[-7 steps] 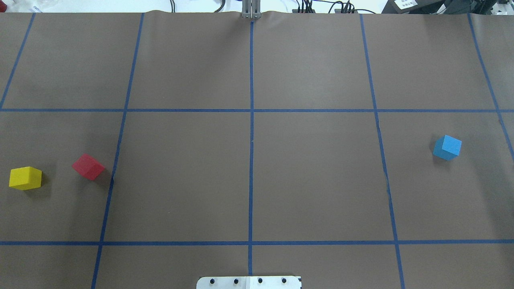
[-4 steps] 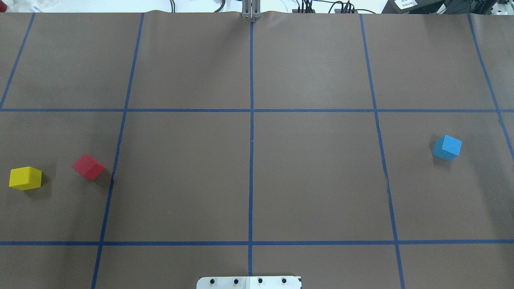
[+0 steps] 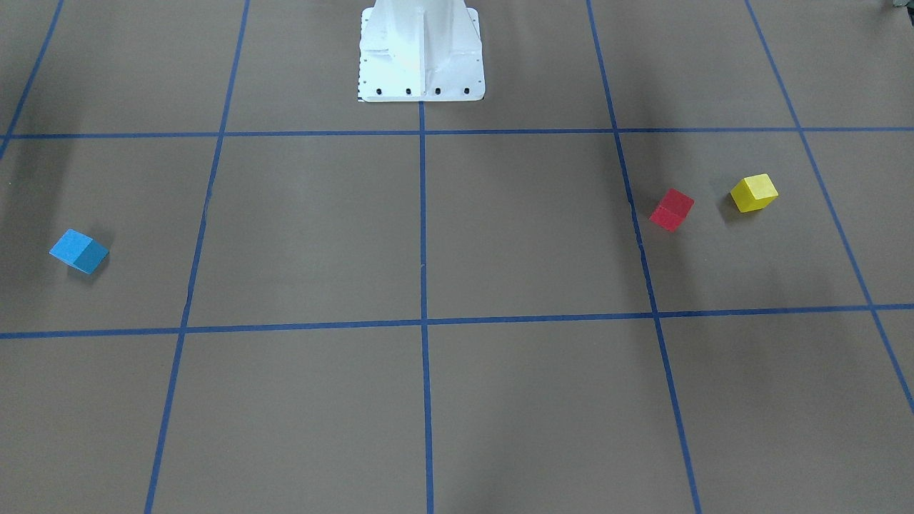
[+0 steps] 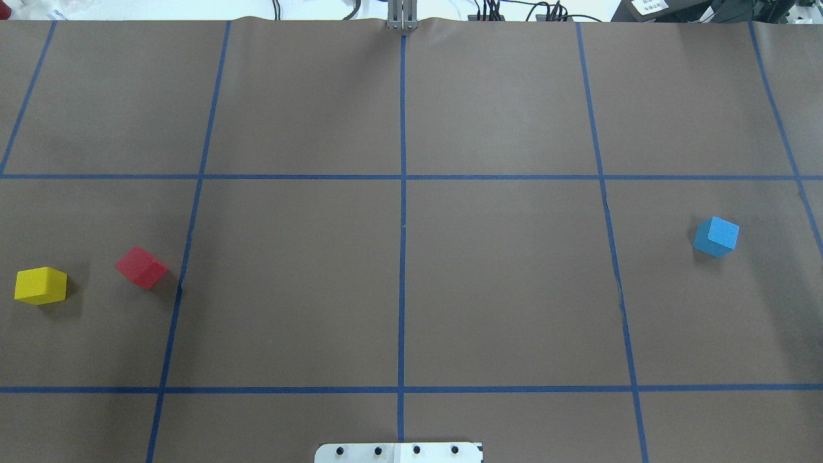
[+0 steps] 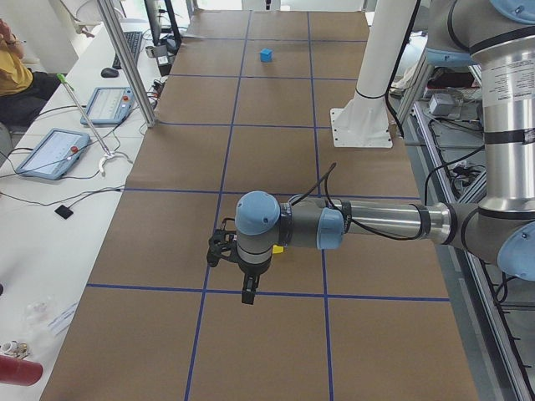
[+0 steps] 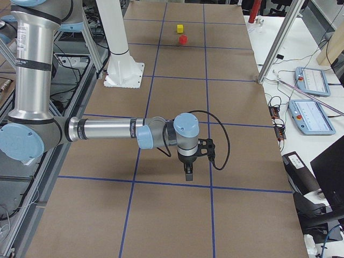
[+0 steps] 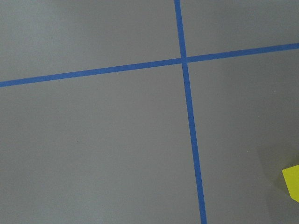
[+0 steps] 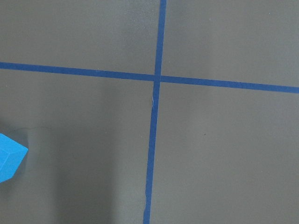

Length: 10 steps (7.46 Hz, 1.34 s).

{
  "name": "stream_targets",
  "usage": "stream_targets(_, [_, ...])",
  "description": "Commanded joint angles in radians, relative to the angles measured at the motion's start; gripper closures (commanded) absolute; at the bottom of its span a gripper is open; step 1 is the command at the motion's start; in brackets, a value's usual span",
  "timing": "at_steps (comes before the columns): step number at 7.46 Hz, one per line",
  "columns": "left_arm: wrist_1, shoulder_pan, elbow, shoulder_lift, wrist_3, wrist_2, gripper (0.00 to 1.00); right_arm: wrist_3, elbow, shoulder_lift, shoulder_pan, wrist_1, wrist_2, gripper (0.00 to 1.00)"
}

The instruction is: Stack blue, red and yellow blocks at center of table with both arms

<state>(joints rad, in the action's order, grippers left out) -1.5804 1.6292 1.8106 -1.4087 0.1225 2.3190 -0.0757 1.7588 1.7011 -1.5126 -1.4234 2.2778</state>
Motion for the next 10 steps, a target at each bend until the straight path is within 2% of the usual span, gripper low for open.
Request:
stream_targets(1, [-0.016, 0.0, 0.001, -0.085, -0.004, -0.003, 0.0, -0.018, -0.009, -0.012, 0.0, 0.151, -0.003, 0.0])
stream_targets(2, [-0.07, 0.0, -0.016, -0.126, -0.004, -0.003, 0.0, -0.15, -0.004, -0.011, 0.0, 0.191, 0.026, 0.0])
stream_targets(3, [-0.16, 0.0, -0.04, -0.15, -0.007, -0.003, 0.0, -0.238, -0.009, 0.0, 0.014, 0.313, 0.092, 0.0])
stream_targets(4, [-0.185, -0.002, -0.053, -0.151, -0.007, -0.001, 0.0, -0.307, -0.009, 0.033, 0.081, 0.421, 0.098, 0.0])
stream_targets(5, [-0.187, -0.002, -0.05, -0.153, -0.006, 0.002, 0.0, -0.487, 0.014, 0.037, 0.166, 0.443, 0.074, 0.0])
stream_targets(7, [-0.187, -0.002, -0.048, -0.151, -0.004, 0.003, 0.0, -0.794, 0.094, 0.041, 0.375, 0.448, -0.154, 0.0])
stream_targets(10, [-0.187, -0.002, -0.045, -0.151, -0.003, 0.005, 0.0, -1.21, 0.107, 0.051, 0.656, 0.448, -0.534, 0.02])
